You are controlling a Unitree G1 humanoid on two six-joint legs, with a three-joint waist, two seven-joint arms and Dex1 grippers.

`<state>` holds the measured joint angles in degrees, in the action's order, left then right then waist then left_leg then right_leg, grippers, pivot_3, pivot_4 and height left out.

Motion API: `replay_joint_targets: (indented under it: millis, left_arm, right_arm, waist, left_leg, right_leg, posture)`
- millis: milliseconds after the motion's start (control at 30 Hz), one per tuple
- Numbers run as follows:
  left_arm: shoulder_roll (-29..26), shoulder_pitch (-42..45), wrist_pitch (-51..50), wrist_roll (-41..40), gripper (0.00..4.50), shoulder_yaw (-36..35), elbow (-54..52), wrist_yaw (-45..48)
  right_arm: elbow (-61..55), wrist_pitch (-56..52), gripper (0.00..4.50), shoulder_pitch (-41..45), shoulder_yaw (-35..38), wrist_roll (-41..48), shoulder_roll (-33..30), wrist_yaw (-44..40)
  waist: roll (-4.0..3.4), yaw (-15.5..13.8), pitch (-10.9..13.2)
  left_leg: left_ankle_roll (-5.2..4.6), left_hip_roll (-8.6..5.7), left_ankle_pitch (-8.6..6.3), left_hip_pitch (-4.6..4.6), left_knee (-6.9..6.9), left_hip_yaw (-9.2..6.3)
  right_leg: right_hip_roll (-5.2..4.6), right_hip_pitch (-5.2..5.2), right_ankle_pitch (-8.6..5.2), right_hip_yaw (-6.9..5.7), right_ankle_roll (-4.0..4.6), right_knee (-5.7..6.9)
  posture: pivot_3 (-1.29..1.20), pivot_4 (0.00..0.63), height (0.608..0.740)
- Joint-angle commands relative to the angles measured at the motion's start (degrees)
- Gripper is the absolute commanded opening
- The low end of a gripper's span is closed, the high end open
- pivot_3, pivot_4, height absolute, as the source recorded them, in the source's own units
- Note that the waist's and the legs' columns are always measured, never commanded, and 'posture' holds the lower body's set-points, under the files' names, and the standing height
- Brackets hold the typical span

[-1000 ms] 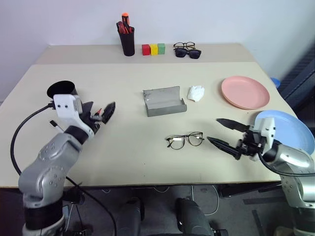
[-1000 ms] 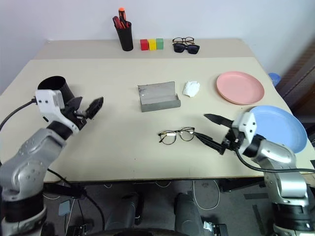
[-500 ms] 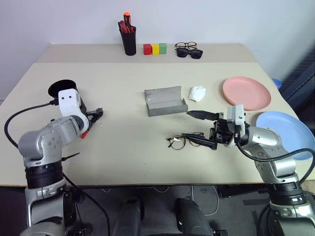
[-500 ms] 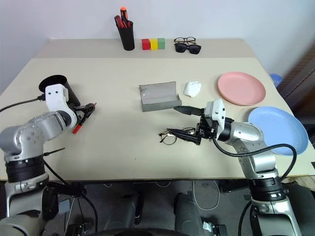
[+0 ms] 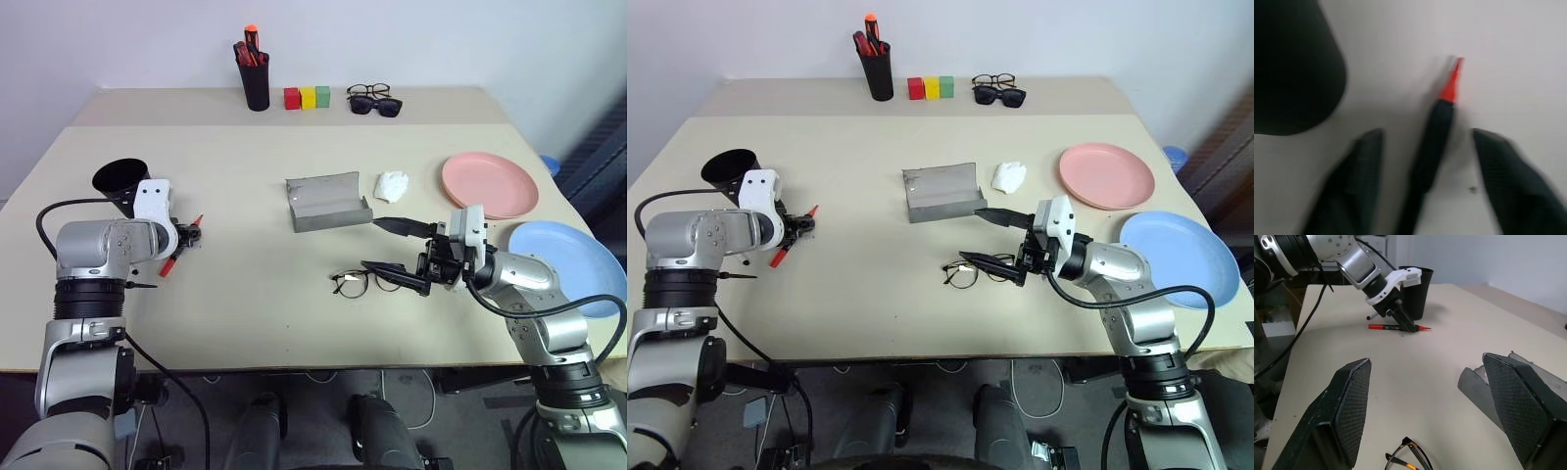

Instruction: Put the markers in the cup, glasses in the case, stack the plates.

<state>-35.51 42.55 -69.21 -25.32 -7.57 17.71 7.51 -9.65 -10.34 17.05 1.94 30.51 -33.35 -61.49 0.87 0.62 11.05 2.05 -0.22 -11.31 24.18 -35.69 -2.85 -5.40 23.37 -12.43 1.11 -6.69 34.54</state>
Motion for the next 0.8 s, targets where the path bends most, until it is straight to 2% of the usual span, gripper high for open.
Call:
replay_joint_targets:
  millis: [33,67,167,367,433,500,567,700,800]
  left_arm:
    - [0.0,0.0,-0.5,1.1,0.52,1.5,-0.9,3.4]
    - [-0.2,-0.2,-0.5,1.3,0.05,1.7,-1.9,4.2]
    - [-0.9,-1.6,-1.5,1.1,0.05,1.8,-6.9,6.3]
    - [-4.2,-10.6,2.5,-3.6,0.05,2.0,-30.3,16.0]
    - [-3.6,-17.3,13.2,-2.9,0.05,0.1,-42.4,18.4]
    - [-0.9,-20.6,22.6,-0.2,0.05,-2.3,-47.0,16.5]
    - [0.3,-20.7,32.3,5.1,0.05,-2.5,-44.9,14.0]
    - [5.5,-15.3,49.8,14.7,0.05,-6.3,-31.6,1.2]
    - [5.5,-9.7,58.6,19.9,0.05,-7.2,-21.2,-3.8]
  right_arm:
    - [-2.5,0.3,3.72,-0.1,1.7,0.5,-0.7,0.5]
    - [-2.5,0.3,3.72,-0.2,1.7,0.4,-0.7,0.6]
    - [-2.4,0.3,3.72,0.0,1.5,0.2,-0.6,0.9]
    - [-0.5,0.6,3.72,2.0,1.1,-0.4,-0.1,1.6]
    - [0.8,0.9,3.72,3.3,1.0,-0.7,0.3,1.7]
    - [2.0,1.3,3.72,4.3,0.8,-1.1,0.6,1.6]
    - [3.5,1.9,3.72,5.6,0.4,-1.6,1.2,1.4]
    - [6.3,3.3,3.72,7.8,-0.5,-2.5,2.5,1.0]
    - [8.2,4.4,3.72,8.7,-1.2,-3.2,3.4,0.4]
  waist:
    - [0.00,0.0,0.0]
    - [0.00,0.0,0.0]
    - [0.01,0.1,0.0]
    - [0.05,0.4,0.0]
    - [0.04,0.5,0.0]
    - [0.04,0.2,0.0]
    - [0.05,-0.2,0.0]
    - [0.05,-0.1,0.0]
    - [0.06,-0.1,0.0]
  left_leg:
    - [0.00,0.00,0.00,0.00,0.00,0.00]
    - [0.00,0.00,0.00,0.00,0.00,0.00]
    - [0.01,0.00,0.00,0.01,0.00,0.00]
    - [0.01,0.03,0.00,0.10,0.07,0.01]
    - [0.02,0.03,0.00,0.10,0.10,0.03]
    - [0.03,0.04,-0.01,0.09,0.14,0.14]
    - [0.03,0.04,0.00,0.10,0.13,0.14]
    - [0.05,0.02,0.03,0.05,0.04,0.12]
    - [0.03,0.00,0.04,0.08,0.04,0.12]
  right_leg:
    - [-0.01,0.00,0.00,0.00,0.00,0.00]
    - [-0.01,-0.01,0.00,-0.01,0.00,-0.01]
    - [-0.01,-0.01,0.00,0.00,0.00,-0.01]
    - [-0.01,0.15,0.01,0.02,0.01,-0.01]
    - [-0.02,0.17,0.01,0.02,0.03,-0.01]
    - [-0.11,0.18,0.01,0.07,0.05,-0.09]
    - [-0.12,0.15,0.03,0.06,0.09,-0.14]
    - [-0.10,0.06,0.07,0.02,0.15,-0.16]
    - [-0.08,0.05,0.08,0.01,0.11,-0.19]
  posture:
    - [0.00,0.150,0.740]
    - [0.00,0.150,0.740]
    - [0.00,0.150,0.740]
    - [0.00,0.150,0.740]
    - [0.00,0.150,0.740]
    - [0.00,0.150,0.740]
    - [0.00,0.150,0.740]
    - [0.00,0.150,0.740]
    - [0.00,0.150,0.740]
